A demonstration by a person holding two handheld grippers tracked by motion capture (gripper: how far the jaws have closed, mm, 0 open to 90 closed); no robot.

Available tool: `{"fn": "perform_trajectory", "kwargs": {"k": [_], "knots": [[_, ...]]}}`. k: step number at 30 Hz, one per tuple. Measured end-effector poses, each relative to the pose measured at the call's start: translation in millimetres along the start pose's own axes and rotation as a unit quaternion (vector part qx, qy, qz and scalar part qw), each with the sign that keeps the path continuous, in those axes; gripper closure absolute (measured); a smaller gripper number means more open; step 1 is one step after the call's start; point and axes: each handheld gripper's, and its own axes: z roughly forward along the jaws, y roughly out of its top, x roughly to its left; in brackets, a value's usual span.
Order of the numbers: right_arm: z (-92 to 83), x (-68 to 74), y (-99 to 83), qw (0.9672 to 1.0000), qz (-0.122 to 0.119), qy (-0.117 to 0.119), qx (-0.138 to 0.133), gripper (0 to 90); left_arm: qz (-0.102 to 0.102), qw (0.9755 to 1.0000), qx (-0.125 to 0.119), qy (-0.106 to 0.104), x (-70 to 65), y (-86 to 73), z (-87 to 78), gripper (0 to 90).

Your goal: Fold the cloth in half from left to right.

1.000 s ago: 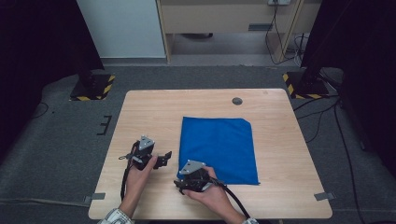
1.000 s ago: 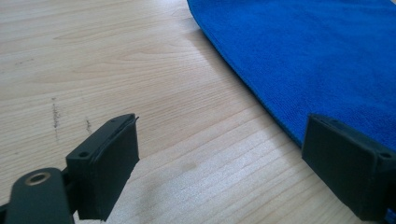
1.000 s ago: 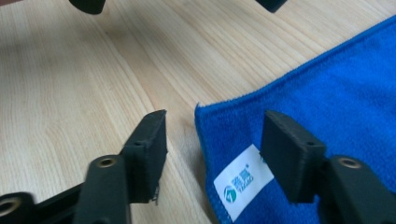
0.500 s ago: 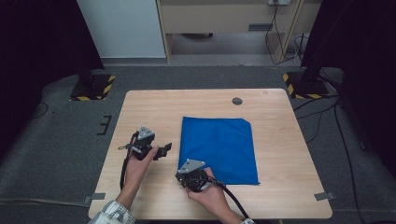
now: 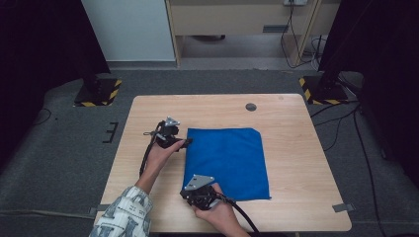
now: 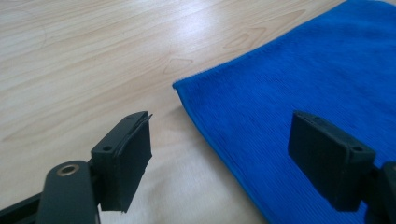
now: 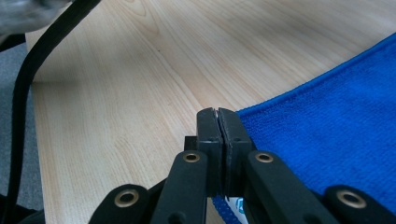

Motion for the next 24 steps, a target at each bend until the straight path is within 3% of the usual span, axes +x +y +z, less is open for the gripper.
{"fn": "perform_trajectory", "kwargs": {"k": [6, 7, 9, 11, 13, 18, 22, 24], "knots": [[1.2, 2.3, -3.3, 1.0, 0.002, -0.007, 0.006, 88.6, 0.016, 0.9999, 0.005, 0.005, 8.5, 13.8, 17.2, 26.8], [1.2, 2.5, -3.3, 1.0, 0.003, -0.006, 0.005, 88.6, 0.015, 0.9998, -0.011, 0.006, 9.5, 13.6, 19.4, 29.5], [1.6, 3.6, -3.4, 1.0, 0.005, -0.006, 0.003, 88.6, 0.0, 0.9998, -0.019, 0.004, 13.9, 11.8, 23.3, 33.9], [1.5, 3.8, -3.9, 1.0, 0.004, -0.006, 0.003, 88.6, -0.003, 0.9999, -0.011, 0.005, 17.5, 8.6, 27.6, 36.6], [0.6, 3.4, -4.2, 1.0, 0.004, -0.007, 0.004, 88.6, -0.013, 0.9998, -0.011, -0.007, 19.1, 6.4, 30.8, 38.1], [-0.8, 1.4, -4.9, 0.9999, 0.007, -0.005, 0.006, 88.6, -0.015, 0.9998, 0.008, -0.009, 20.7, 1.7, 38.4, 43.9], [-2.5, 1.4, -4.6, 1.0, 0.007, -0.005, 0.001, 88.5, -0.007, 0.9997, 0.023, -0.009, 18.2, 1.4, 39.7, 59.8], [-3.5, 1.0, -4.4, 0.9999, 0.009, -0.005, -0.002, 88.5, -0.012, 0.9994, 0.022, -0.023, 17.1, 1.1, 40.5, 70.3]]}}
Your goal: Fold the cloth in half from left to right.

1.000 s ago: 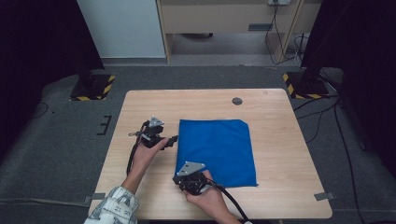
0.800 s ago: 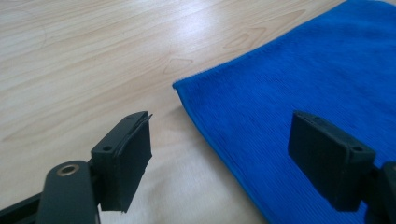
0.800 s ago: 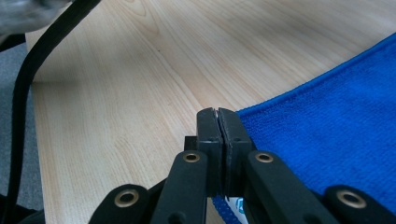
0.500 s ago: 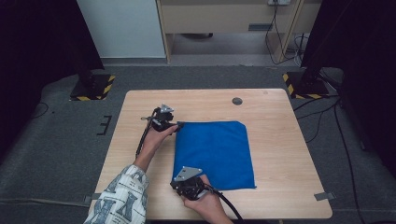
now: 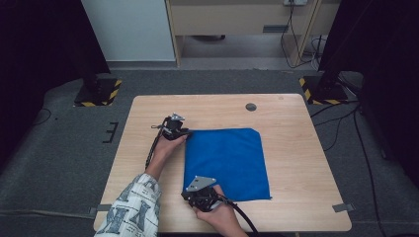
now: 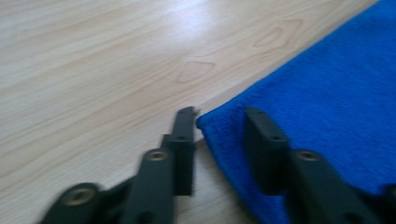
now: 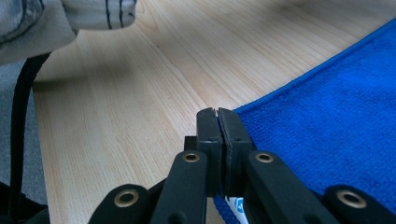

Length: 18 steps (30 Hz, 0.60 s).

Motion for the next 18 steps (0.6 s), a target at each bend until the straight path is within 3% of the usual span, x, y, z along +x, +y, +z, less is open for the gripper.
{"fn": "perform_trajectory", "kwargs": {"k": [3, 5, 10, 12, 18], "knots": [[-2.3, -0.8, 0.1, 1.0, 0.001, -0.001, -0.003, 88.5, -0.018, 0.9996, -0.007, -0.022, 0.3, 0.1, -0.5, 81.8], [-4.9, -1.1, 0.5, 1.0, 0.001, -0.003, -0.004, 88.5, -0.02, 0.9994, -0.012, -0.025, -0.7, 1.5, -2.4, 85.2], [-10.8, 1.0, 3.0, 0.9999, 0.003, -0.011, -0.01, 88.6, -0.031, 0.9987, -0.031, -0.024, -2.3, 8.0, -12.9, 86.5], [-12.4, 3.7, 5.0, 0.9998, 0.002, -0.015, -0.014, 88.7, -0.031, 0.9991, -0.02, -0.024, -3.1, 11.9, -16.9, 86.7], [-14.4, 11.9, 13.7, 0.9995, -0.003, -0.021, -0.021, 88.8, -0.015, 0.9996, -0.019, -0.012, -6.4, 25.5, -28.8, 86.8]]}}
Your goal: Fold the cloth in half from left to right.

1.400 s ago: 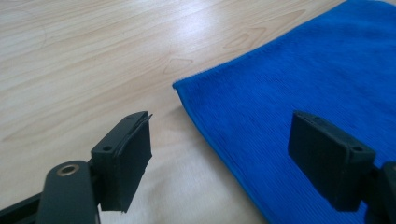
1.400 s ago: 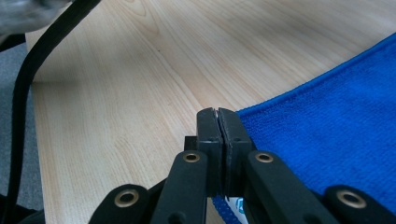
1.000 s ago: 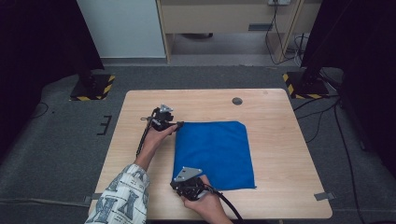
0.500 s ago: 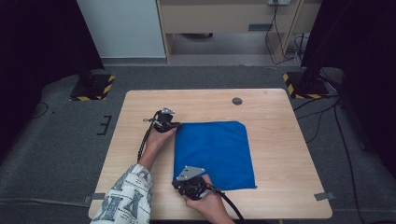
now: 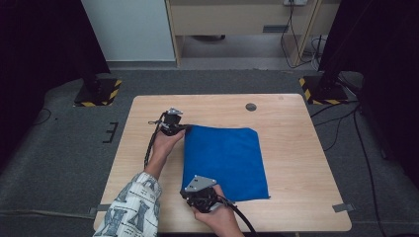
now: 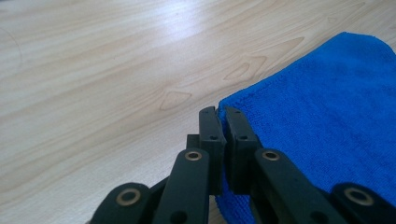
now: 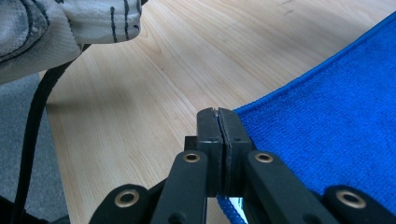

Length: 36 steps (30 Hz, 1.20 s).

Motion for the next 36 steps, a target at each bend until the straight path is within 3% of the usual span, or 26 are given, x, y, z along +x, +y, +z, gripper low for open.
{"fn": "perform_trajectory", "kwargs": {"k": [3, 7, 23, 30, 36], "knots": [[-0.6, 2.5, 4.7, 1.0, 0.001, -0.005, -0.006, 88.9, -0.008, 1.0, -0.003, 0.003, 3.8, 0.7, -1.1, 86.8], [0.2, 6.8, 9.1, 0.9999, 0.001, -0.009, -0.013, 89.1, -0.015, 0.9998, 0.009, 0.005, 10.5, -3.5, 0.3, 86.9], [9.3, 22.3, 24.6, 0.9996, -0.013, -0.003, -0.025, 89.5, -0.02, 0.9997, 0.006, 0.015, 25.5, -4.5, -18.2, 87.1], [18.0, 32.8, 36.9, 0.9994, -0.017, 0.006, -0.031, 89.4, -0.014, 0.9996, 0.004, 0.022, 34.5, -6.2, -34.2, 87.0], [19.8, 30.3, 39.1, 0.9994, -0.009, 0.011, -0.031, 89.3, -0.017, 0.9995, -0.004, 0.028, 31.9, -3.3, -39.6, 86.9]]}}
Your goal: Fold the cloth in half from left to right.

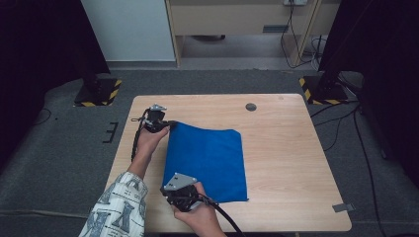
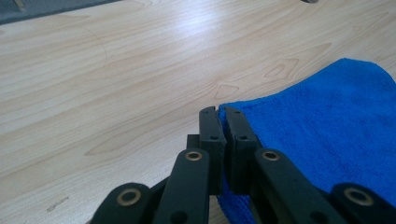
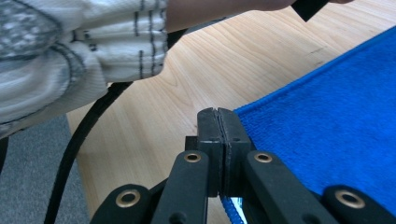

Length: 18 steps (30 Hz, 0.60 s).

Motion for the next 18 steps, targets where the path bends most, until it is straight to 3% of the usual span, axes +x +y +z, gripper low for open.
{"fn": "perform_trajectory", "kwargs": {"k": [6, 12, 18], "knots": [[-15.2, -12.2, -3.9, 0.9999, 0.011, -0.009, -0.004, 89.3, -0.007, 1.0, 0.0, -0.006, -12.2, 2.6, 11.2, 86.7], [-36.6, -28.0, -20.9, 0.9994, 0.025, -0.022, -0.003, 89.3, -0.014, 0.9999, 0.002, -0.006, -27.5, 4.7, 27.5, 86.5], [-55.4, -42.8, -36.3, 0.9987, 0.037, -0.034, 0.005, 89.3, 0.001, 0.9999, 0.004, -0.01, -48.6, 16.4, 38.8, 86.4]]}}
